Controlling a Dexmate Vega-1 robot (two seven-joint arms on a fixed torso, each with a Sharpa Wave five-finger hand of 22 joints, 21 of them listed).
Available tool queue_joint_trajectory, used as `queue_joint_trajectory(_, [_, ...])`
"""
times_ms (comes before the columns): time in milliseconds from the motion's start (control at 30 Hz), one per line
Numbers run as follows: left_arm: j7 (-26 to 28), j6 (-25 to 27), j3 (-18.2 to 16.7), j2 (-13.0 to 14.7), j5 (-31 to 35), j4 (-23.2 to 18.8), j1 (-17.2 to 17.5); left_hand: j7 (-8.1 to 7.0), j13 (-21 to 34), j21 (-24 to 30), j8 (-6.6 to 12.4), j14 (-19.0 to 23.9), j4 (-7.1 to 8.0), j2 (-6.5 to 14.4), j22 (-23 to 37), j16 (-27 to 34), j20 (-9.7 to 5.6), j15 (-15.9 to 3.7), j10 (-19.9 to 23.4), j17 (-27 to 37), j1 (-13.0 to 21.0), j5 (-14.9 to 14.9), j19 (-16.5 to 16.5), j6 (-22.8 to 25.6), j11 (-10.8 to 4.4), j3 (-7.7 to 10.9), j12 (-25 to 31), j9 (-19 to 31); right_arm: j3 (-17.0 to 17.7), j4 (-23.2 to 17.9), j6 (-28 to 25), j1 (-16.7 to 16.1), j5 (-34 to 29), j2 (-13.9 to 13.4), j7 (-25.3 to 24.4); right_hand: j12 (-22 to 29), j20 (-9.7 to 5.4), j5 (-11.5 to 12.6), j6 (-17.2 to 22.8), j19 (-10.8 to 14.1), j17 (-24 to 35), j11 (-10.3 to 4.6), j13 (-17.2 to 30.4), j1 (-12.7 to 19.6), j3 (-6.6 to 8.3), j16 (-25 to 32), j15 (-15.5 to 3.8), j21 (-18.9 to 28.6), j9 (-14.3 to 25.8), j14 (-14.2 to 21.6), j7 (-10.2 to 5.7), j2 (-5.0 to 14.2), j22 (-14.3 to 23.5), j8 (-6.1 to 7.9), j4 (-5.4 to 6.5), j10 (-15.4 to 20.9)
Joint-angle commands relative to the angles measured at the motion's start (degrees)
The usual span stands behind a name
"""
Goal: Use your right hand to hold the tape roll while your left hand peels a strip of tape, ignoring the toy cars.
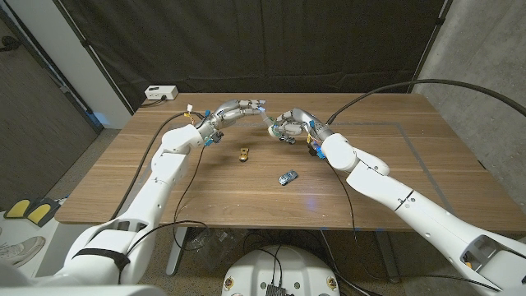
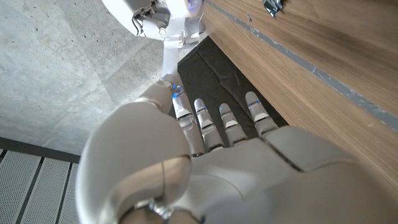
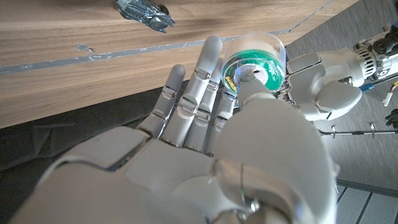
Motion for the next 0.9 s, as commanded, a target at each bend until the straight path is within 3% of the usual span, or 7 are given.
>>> queue_joint_trajectory(33, [2.24, -0.48, -0.19, -0.43, -0.02, -0.45, 0.65, 1.65, 0.01, 0.45, 0.39, 0.65, -0.09, 0.84, 0.14, 0.23, -0.56, -1.02, 0.92, 0.11, 1.01, -0.17, 0.54, 1.36, -0.17, 0.59, 0.35, 0.35, -0.05, 1.23, 1.38, 0.49, 0.29, 0.29, -0.24, 0.25, -4.35, 0.45, 3.75, -0.31, 0.26, -6.37, 8.44, 1.68, -0.09, -0.19, -3.21, 0.54, 0.19, 0.5, -1.86, 1.88, 0.0, 0.28, -0.03, 6.95])
queue_joint_trajectory(67, [2.15, -0.61, -0.07, -0.27, 0.07, -0.47, 0.6, 2.07, 0.01, 0.5, 0.39, 0.57, -0.11, 0.95, 0.14, 0.16, -0.74, -1.17, 0.93, 0.1, 1.15, -0.19, 0.61, 1.26, -0.2, 0.66, 0.29, 0.5, -0.04, 1.34, 1.38, 0.52, 0.32, 0.39, -0.31, 0.25, -4.33, 0.44, 3.73, -0.27, 0.17, -6.32, 8.48, 1.68, -0.09, -0.32, -3.21, 0.63, 0.19, 0.39, -1.84, 1.87, -0.04, 0.24, -0.03, 6.96])
queue_joint_trajectory(133, [2.38, -0.71, 0.16, 0.0, 0.41, -0.8, 0.67, 5.0, 0.2, 0.58, 0.84, 0.47, -0.11, 1.6, 0.13, -0.08, -1.17, -1.64, 0.58, 0.05, 1.75, -0.31, 0.6, 1.55, -0.28, 0.92, -0.12, 1.55, -0.04, 1.69, 1.75, 0.57, 0.33, 0.49, -0.51, 0.21, -4.38, 0.44, 3.73, -0.35, 0.28, -6.3, 8.47, 1.67, -0.1, -0.26, -3.21, 0.71, 0.19, 0.48, -1.77, 1.87, -0.1, 0.2, -0.03, 6.99])
queue_joint_trajectory(233, [1.58, -0.55, 0.73, 0.65, 0.59, -1.07, 0.42, 6.9, 0.46, 0.64, 1.3, -0.73, -0.08, 2.85, 0.11, -0.66, -1.71, -1.8, -0.44, 0.11, 2.63, -0.35, 0.51, 1.38, 0.15, 1.56, -0.71, 2.73, 0.02, 2.16, 2.33, 0.49, 0.21, 0.69, -1.21, 0.18, -4.4, 0.43, 3.74, -0.42, 0.3, -6.36, 8.54, 1.64, -0.11, -0.32, -3.21, 0.86, 0.2, 0.49, -1.78, 1.89, -0.23, 0.14, 0.0, 7.0])
queue_joint_trajectory(467, [-2.1, -0.4, 1.69, 1.35, -0.77, -0.34, -0.56, 8.09, 0.87, 0.41, 1.72, -2.17, 0.1, 3.95, 0.06, -1.27, -2.22, -1.62, -1.8, 0.23, 3.25, -0.52, -0.38, -0.27, 0.46, 2.05, -1.37, 4.71, -0.39, 2.38, 1.11, 0.2, -2.11, 1.41, -3.83, 0.2, -4.42, 0.44, 3.91, -0.44, 0.58, -6.19, 8.68, 1.71, -0.13, -0.21, -3.21, 1.18, 0.26, 0.65, -1.7, 1.78, -0.44, 0.12, -0.09, 7.16])
queue_joint_trajectory(567, [-4.34, -0.17, 1.96, 1.44, -1.66, 0.06, -1.04, 9.3, 1.27, 0.31, 2.33, -3.82, 0.25, 4.8, 0.03, -1.83, -2.48, -1.15, -2.81, 0.37, 3.77, -0.66, -0.87, -1.38, 2.3, 2.55, -1.75, 6.57, -0.75, 2.01, -0.74, -0.08, -3.89, 2.04, -5.42, 0.17, -4.49, 0.44, 4.06, -0.56, 0.8, -6.25, 8.77, 1.74, -0.15, -0.1, -3.21, 1.33, 0.28, 0.77, -1.69, 1.76, -0.56, 0.12, -0.11, 7.15])
queue_joint_trajectory(900, [-6.55, 1.04, 1.91, 1.91, -3.04, -1.99, -0.18, 10.9, 1.95, 0.19, 3.39, -4.91, 0.65, 5.65, -0.01, -1.98, -3.03, -0.74, -3.87, 0.64, 4.24, -0.87, -1.56, -3.12, 2.76, 3.32, -1.97, 9.57, -1.32, 2.02, -7.31, -1.32, -8.22, 5.51, -11.45, 0.39, -4.17, 0.5, 5.02, -0.19, 1.98, -5.97, 9.12, 2.04, -0.25, 0.62, -3.2, 2.34, 0.28, 1.52, -1.02, 1.46, -1.17, 0.18, -0.45, 8.23])
